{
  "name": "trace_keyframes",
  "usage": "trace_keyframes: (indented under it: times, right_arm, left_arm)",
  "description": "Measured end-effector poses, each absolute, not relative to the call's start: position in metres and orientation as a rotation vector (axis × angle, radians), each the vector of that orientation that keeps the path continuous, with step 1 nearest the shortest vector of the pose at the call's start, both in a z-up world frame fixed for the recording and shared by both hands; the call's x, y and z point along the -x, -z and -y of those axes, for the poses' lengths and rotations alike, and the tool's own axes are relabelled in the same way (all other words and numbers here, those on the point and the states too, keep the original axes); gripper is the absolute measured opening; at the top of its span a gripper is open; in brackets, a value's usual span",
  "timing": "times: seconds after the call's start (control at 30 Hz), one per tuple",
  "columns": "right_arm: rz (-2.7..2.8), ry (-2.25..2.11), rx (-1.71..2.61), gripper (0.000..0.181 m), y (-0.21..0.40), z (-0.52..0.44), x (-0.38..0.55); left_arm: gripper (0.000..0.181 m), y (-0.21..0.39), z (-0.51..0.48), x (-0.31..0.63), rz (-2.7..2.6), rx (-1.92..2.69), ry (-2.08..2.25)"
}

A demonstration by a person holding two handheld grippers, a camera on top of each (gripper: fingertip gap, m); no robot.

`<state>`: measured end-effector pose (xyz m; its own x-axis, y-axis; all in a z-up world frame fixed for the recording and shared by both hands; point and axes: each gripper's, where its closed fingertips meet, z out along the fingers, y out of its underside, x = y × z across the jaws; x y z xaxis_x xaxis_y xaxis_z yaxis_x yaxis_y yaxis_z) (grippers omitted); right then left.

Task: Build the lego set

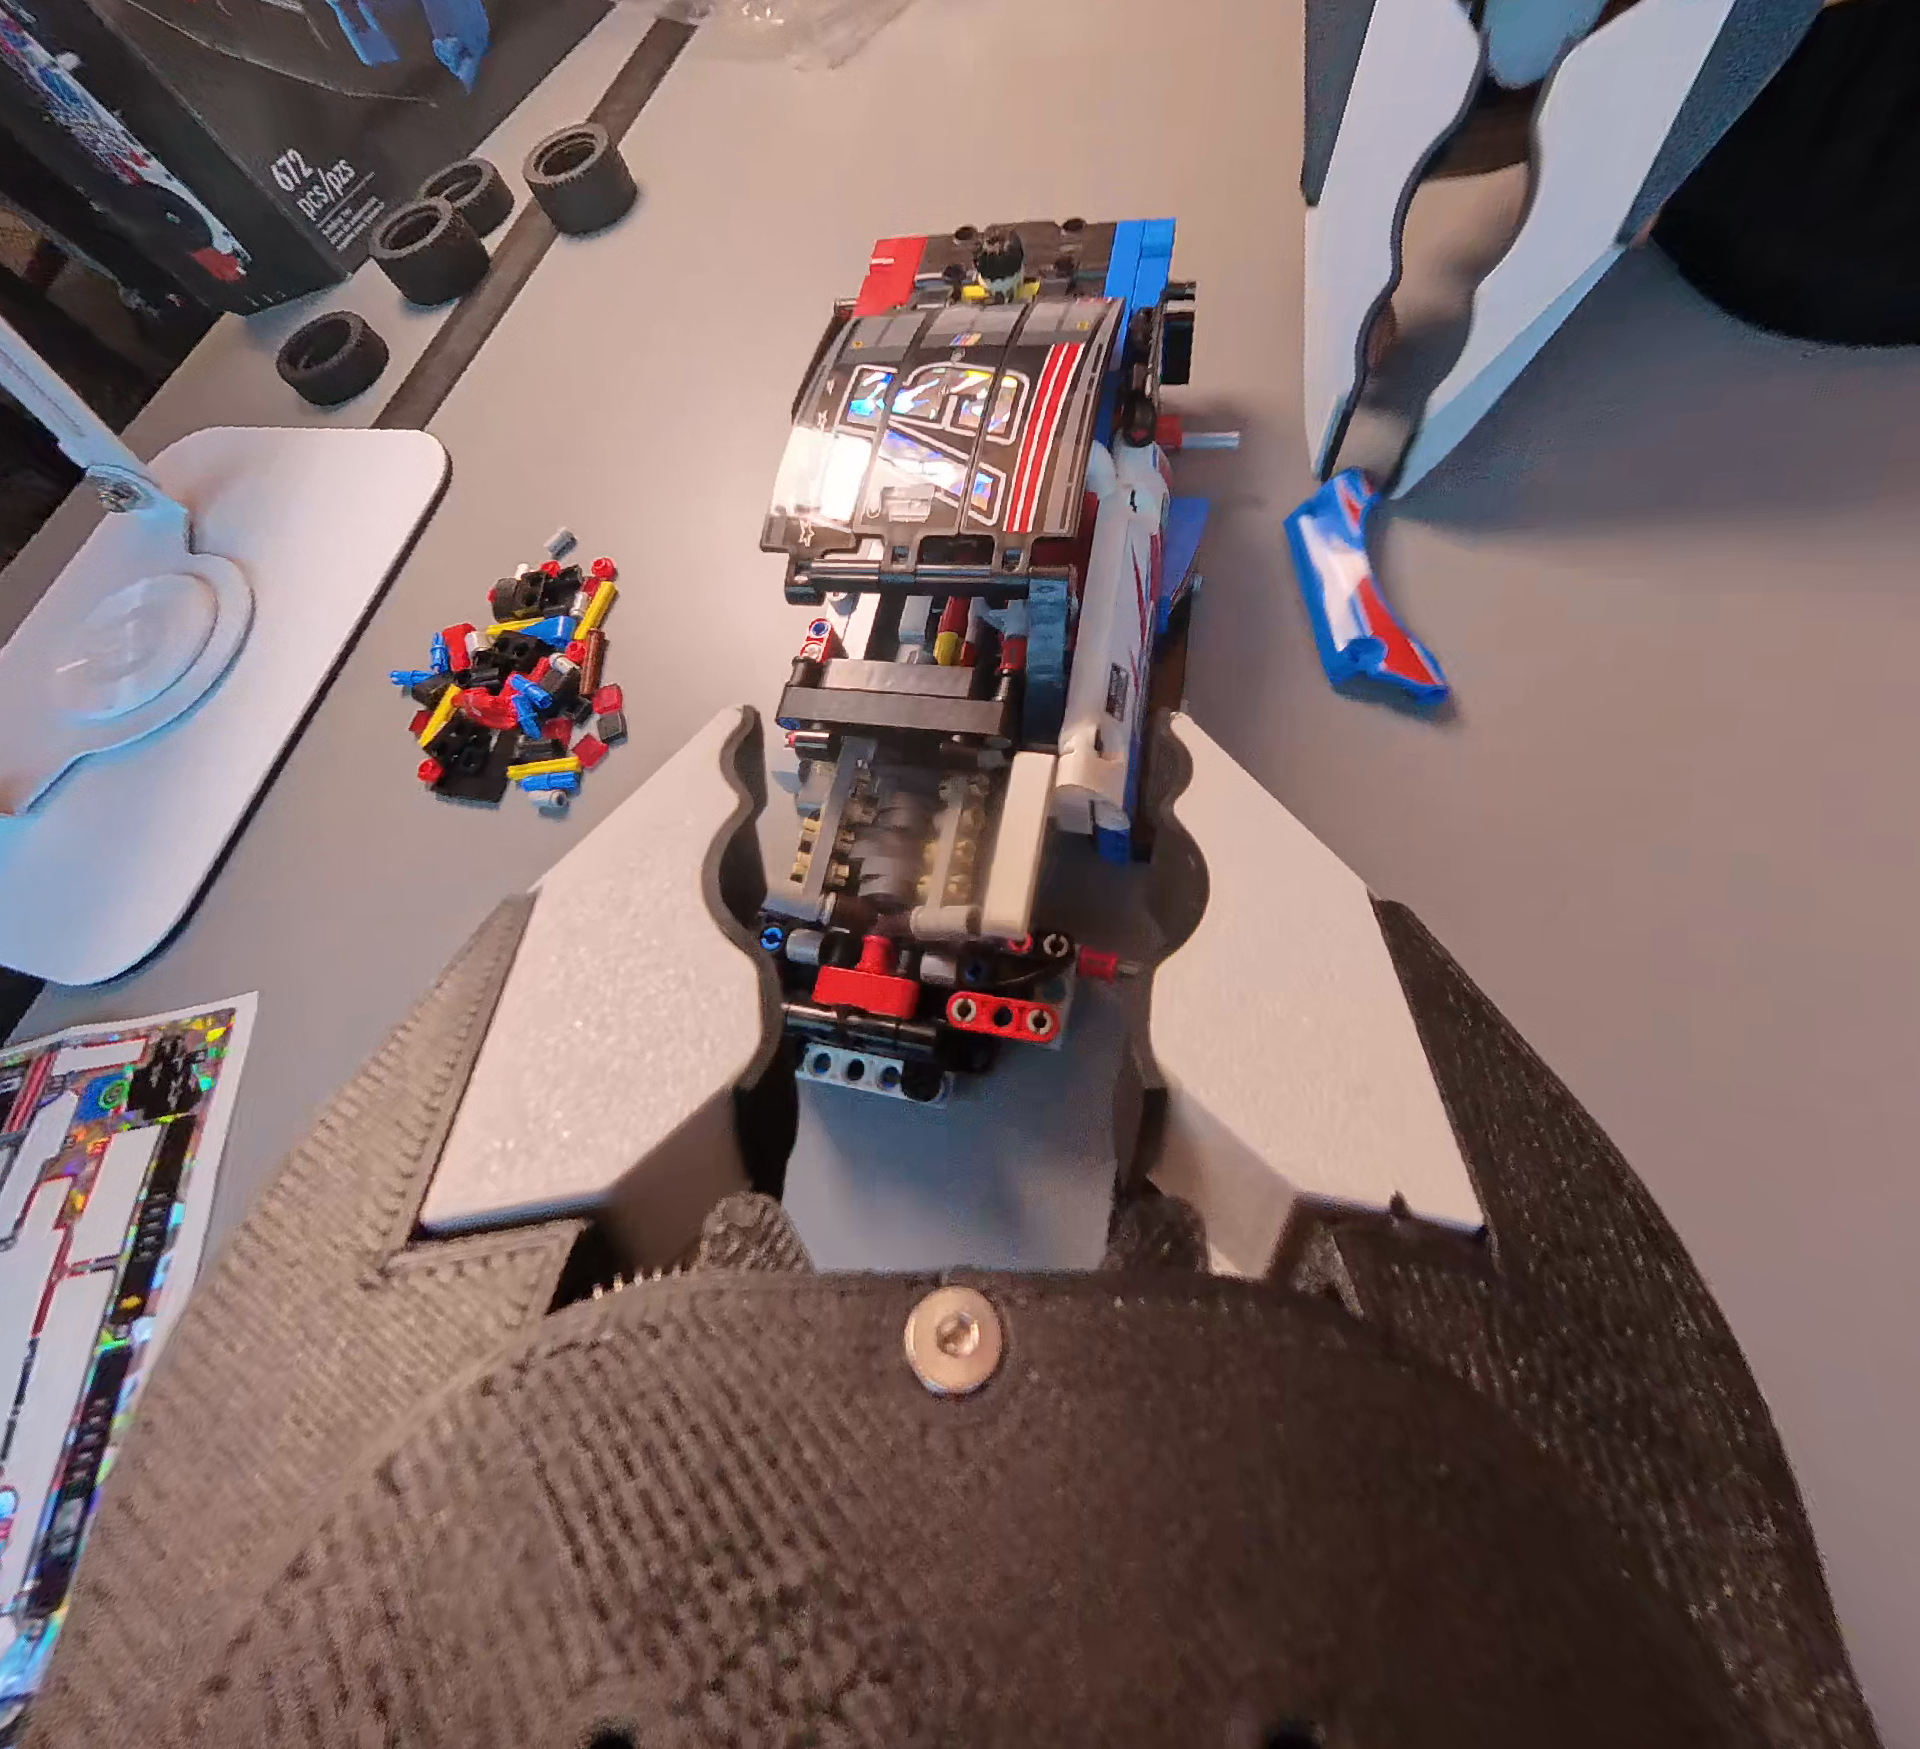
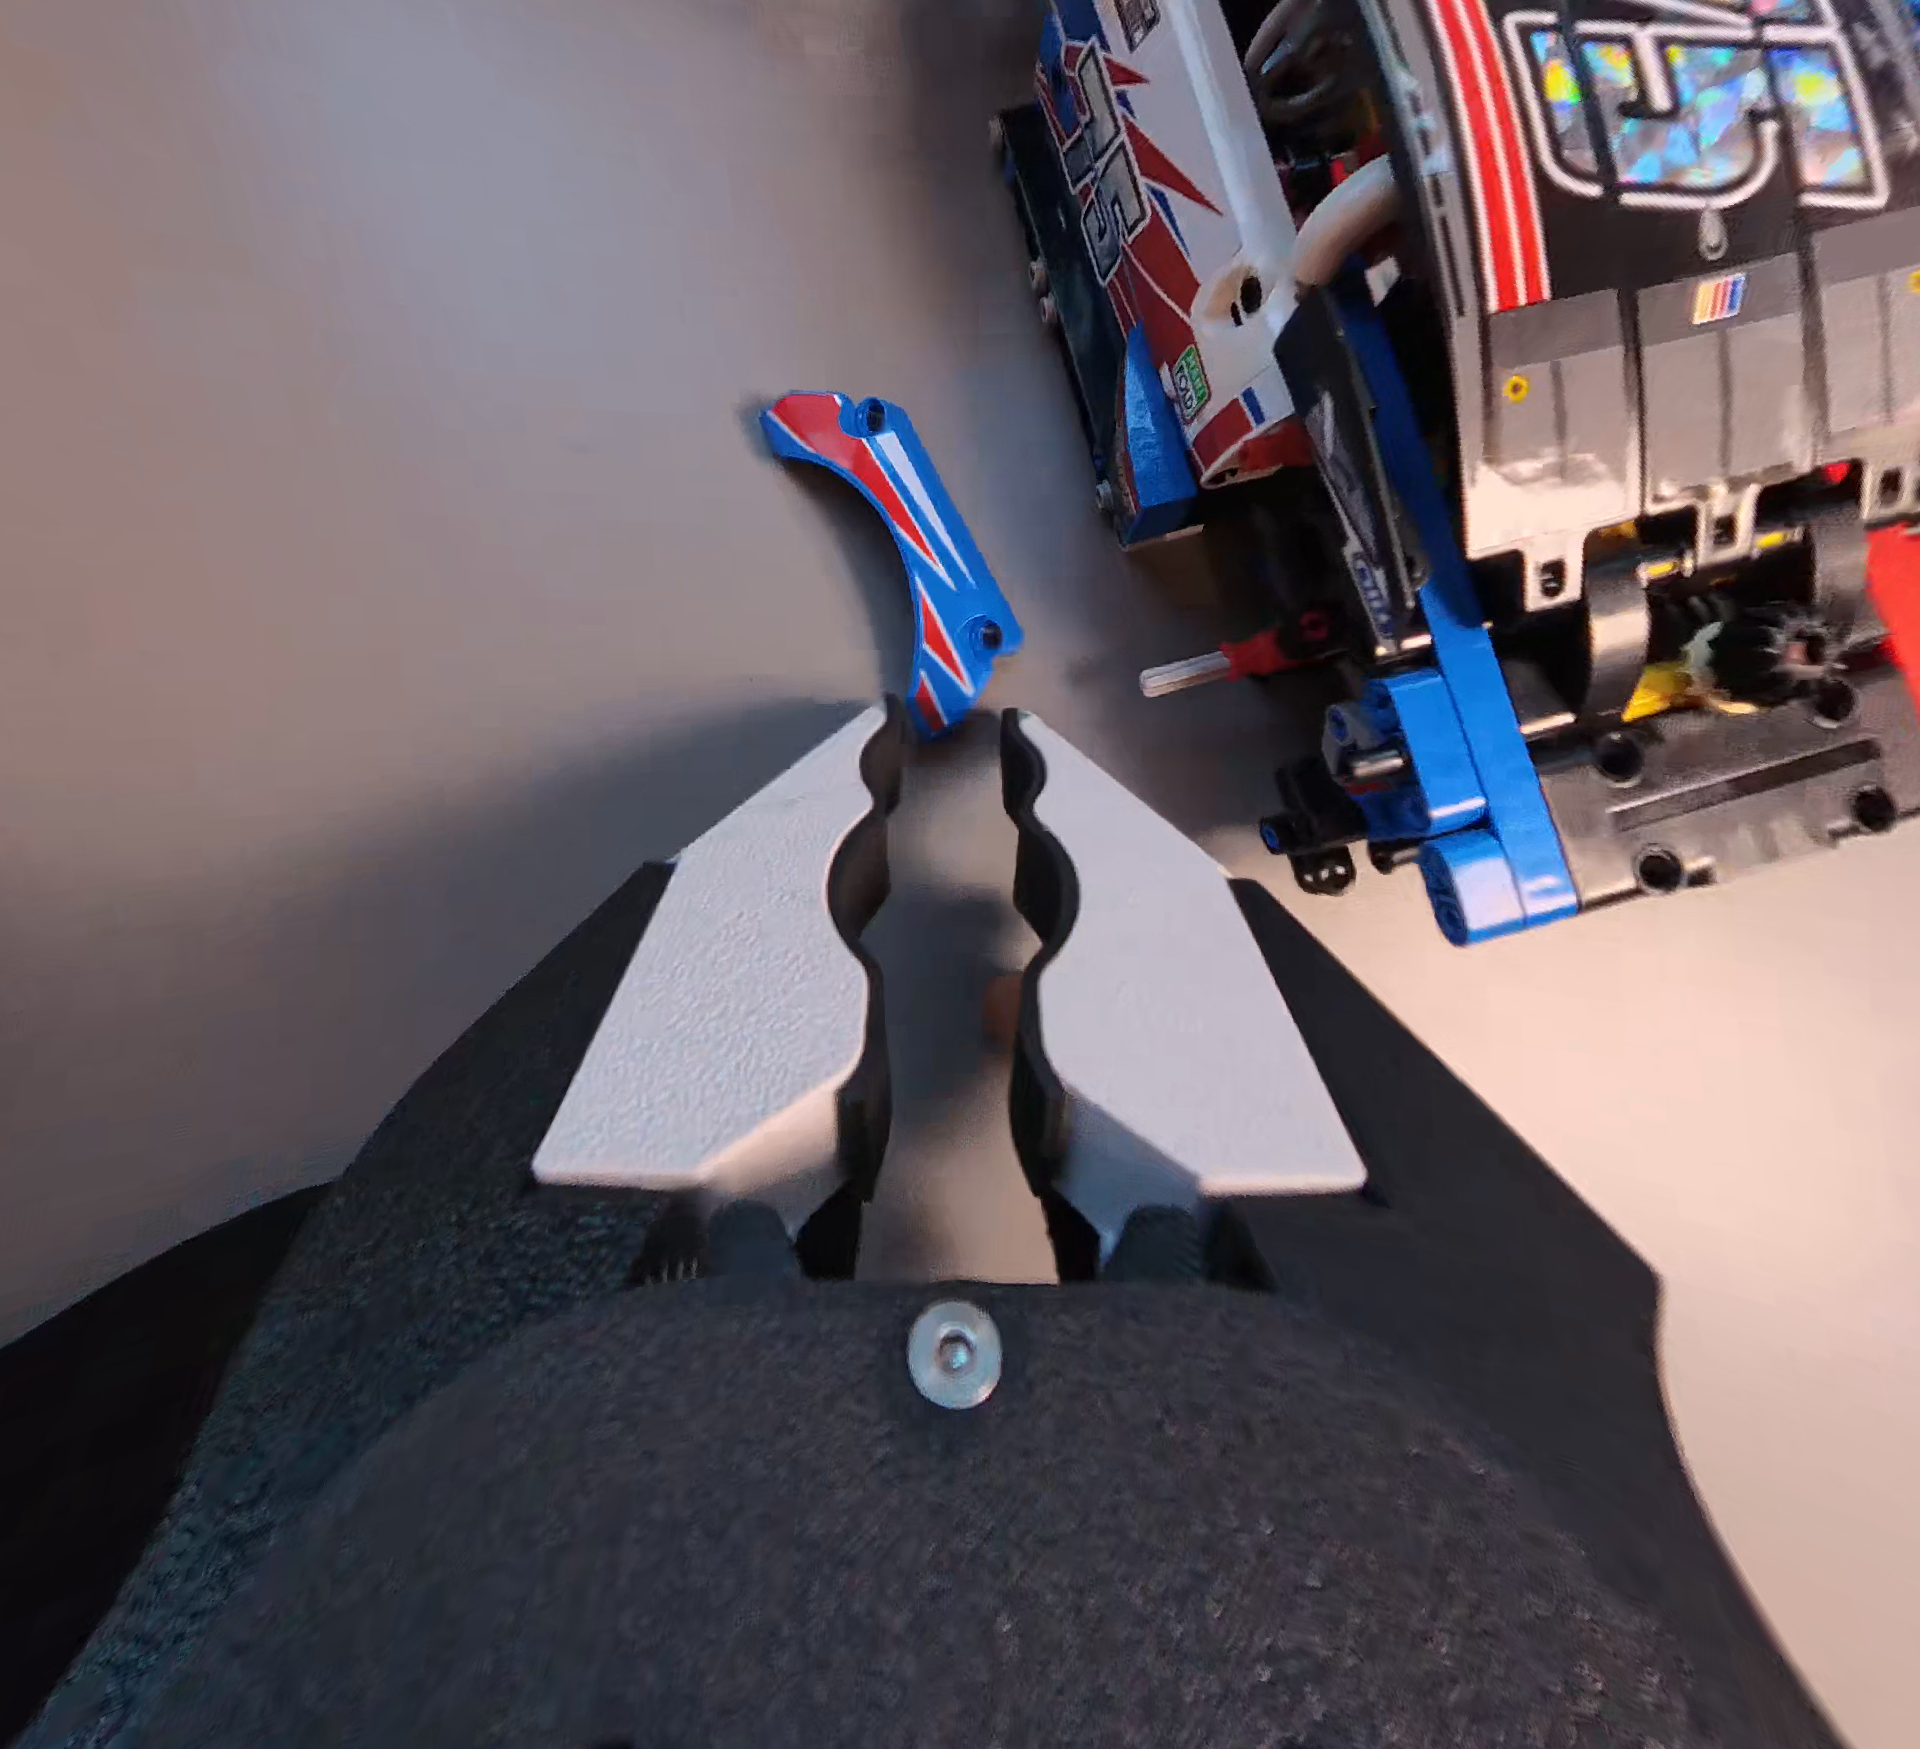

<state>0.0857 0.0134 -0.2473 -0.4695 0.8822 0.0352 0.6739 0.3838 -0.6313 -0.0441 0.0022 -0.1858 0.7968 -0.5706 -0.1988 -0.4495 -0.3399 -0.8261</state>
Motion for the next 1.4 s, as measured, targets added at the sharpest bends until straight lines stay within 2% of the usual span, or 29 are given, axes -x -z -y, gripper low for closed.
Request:
trace_keyframes:
  times: [0.03, 0.17, 0.2, 0.33, 0.5, 0.63, 0.73, 0.87, 0.97, 1.07, 1.2, 1.27, 1.4]
  right_arm:
    - [2.279, -0.776, 1.319, 0.007, 0.246, -0.011, -0.084]
    - [2.191, -0.752, 1.231, 0.002, 0.241, -0.009, -0.082]
    - [2.118, -0.757, 1.198, 0.001, 0.233, -0.012, -0.08]
    - [1.824, -0.824, 1.049, 0.0, 0.19, -0.019, -0.082]
    - [1.798, -0.779, 1.072, 0.0, 0.196, -0.03, -0.093]
    - [1.933, -0.824, 1.07, 0.0, 0.206, -0.019, -0.093]
    - [2.045, -0.795, 1.029, 0.008, 0.21, -0.015, -0.082]
    - [2.168, -0.796, 0.956, 0.013, 0.216, -0.008, -0.066]
    - [2.313, -0.737, 0.973, 0.026, 0.229, -0.006, -0.068]
    - [2.371, -0.7, 1.035, 0.029, 0.234, -0.012, -0.069]
    - [2.371, -0.664, 1.061, 0.028, 0.231, -0.021, -0.068]
    - [2.352, -0.655, 1.07, 0.022, 0.23, -0.023, -0.062]
    - [2.414, -0.51, 1.098, 0.02, 0.246, -0.027, -0.059]
  left_arm:
    - [0.066, 0.18, 0.003, 0.042, -0.732, 1.988, 0.19]
    - [0.033, 0.184, 0.031, 0.002, -0.629, 2.071, 0.549]
    - [0.03, 0.189, 0.036, -0.011, -0.621, 2.088, 0.629]
    - [0.033, 0.197, 0.034, -0.046, -0.563, 2.074, 0.777]
    - [0.025, 0.212, 0.02, -0.059, -0.673, 2.147, 0.641]
    - [0.032, 0.233, 0.029, -0.061, -0.719, 2.292, 0.516]
    - [0.054, 0.245, 0.034, -0.065, -0.682, 2.364, 0.479]
    - [0.045, 0.248, 0.028, -0.07, -0.737, 2.33, 0.413]
    - [0.027, 0.249, 0.027, -0.07, -0.858, 2.269, 0.372]
    - [0.002, 0.249, 0.03, -0.073, -0.991, 2.188, 0.364]
    - [0.0, 0.249, 0.032, -0.07, -1.073, 2.137, 0.333]
    - [0.001, 0.249, 0.033, -0.067, -1.042, 2.154, 0.361]
    - [0.018, 0.246, 0.039, -0.062, -0.958, 2.201, 0.457]
